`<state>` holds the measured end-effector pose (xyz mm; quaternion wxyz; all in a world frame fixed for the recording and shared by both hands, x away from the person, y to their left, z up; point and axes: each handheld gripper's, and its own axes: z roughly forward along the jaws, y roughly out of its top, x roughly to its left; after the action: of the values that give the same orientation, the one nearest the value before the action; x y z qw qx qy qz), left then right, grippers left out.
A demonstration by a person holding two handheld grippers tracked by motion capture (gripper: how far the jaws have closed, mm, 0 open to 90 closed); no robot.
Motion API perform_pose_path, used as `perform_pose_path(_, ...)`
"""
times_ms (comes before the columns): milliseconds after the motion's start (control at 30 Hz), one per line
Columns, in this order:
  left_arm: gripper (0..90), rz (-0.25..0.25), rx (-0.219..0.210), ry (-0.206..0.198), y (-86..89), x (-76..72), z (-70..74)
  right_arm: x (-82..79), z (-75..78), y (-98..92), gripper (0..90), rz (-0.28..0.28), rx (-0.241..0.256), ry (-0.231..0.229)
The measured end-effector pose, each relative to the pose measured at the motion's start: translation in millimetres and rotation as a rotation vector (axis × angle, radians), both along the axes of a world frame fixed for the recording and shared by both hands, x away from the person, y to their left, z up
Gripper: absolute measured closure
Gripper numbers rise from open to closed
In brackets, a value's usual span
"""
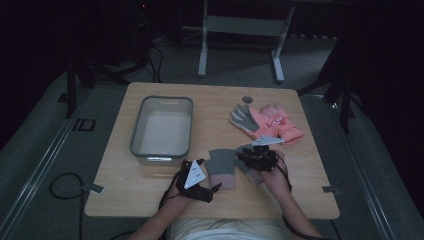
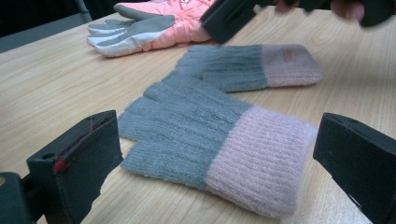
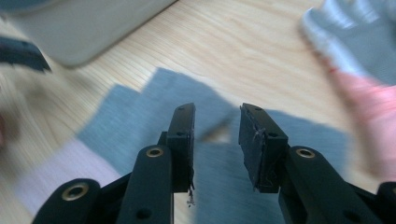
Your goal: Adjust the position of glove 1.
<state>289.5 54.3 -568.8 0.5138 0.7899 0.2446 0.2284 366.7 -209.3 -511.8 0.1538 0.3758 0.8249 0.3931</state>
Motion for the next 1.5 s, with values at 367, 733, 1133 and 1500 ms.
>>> perform_pose_path(367, 0.4, -0.001, 0.004, -0.006, -0.1, -0.7, 0.0, 18.5, -16.9, -42.3, 61.5, 0.078, -0.107, 0.033)
perform_pose_path(733, 0.4, 0.0, 0.001, -0.006, 0.0, -0.7, 0.0, 24.4, -35.6, -38.1, 62.6, 0.124, -0.174, 0.057)
perform_pose_path(1133, 0.4, 0.004, 0.002, -0.007, -0.1, -0.9, 0.0, 13.8, -35.8, -27.4, 83.2, 0.052, -0.213, 0.023)
perform_pose_path(1500, 0.4, 0.009, -0.005, -0.007, 0.2, -0.9, -0.1, 1.1, -10.1, -43.1, 85.4, -0.075, -0.091, 0.04)
